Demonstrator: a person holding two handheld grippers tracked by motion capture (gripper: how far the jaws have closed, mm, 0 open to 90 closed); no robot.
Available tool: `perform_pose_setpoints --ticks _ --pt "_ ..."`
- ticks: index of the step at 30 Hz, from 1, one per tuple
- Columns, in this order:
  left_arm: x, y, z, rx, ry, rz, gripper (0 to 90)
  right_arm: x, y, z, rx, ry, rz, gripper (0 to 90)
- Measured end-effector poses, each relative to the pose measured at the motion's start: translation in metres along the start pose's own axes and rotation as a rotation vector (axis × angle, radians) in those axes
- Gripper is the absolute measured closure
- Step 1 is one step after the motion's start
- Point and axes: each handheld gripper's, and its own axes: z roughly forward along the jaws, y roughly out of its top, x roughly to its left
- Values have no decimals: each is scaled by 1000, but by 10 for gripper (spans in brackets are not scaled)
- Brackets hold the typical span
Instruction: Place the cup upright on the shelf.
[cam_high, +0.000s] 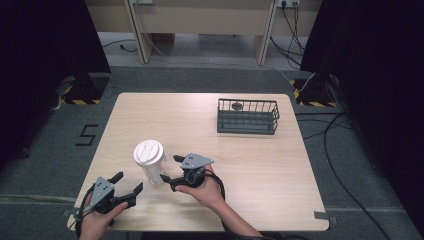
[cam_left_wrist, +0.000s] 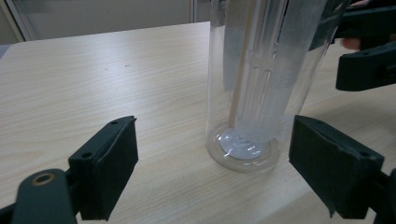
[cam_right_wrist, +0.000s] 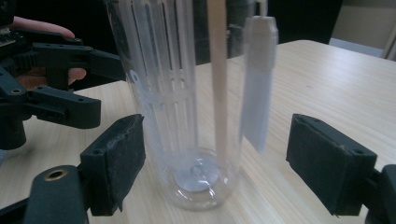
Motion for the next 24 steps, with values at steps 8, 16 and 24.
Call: perform_pose_setpoints --ticks 8,16,24 --pt "3 -1 -1 5 12 -5 150 6 -1 19 7 21 -1 190" --pt "6 -2 -2 8 21 -12 150 8 0 36 14 18 -36 163" --pt "7 -2 -2 6 23 -17 150 9 -1 49 1 24 -35 164"
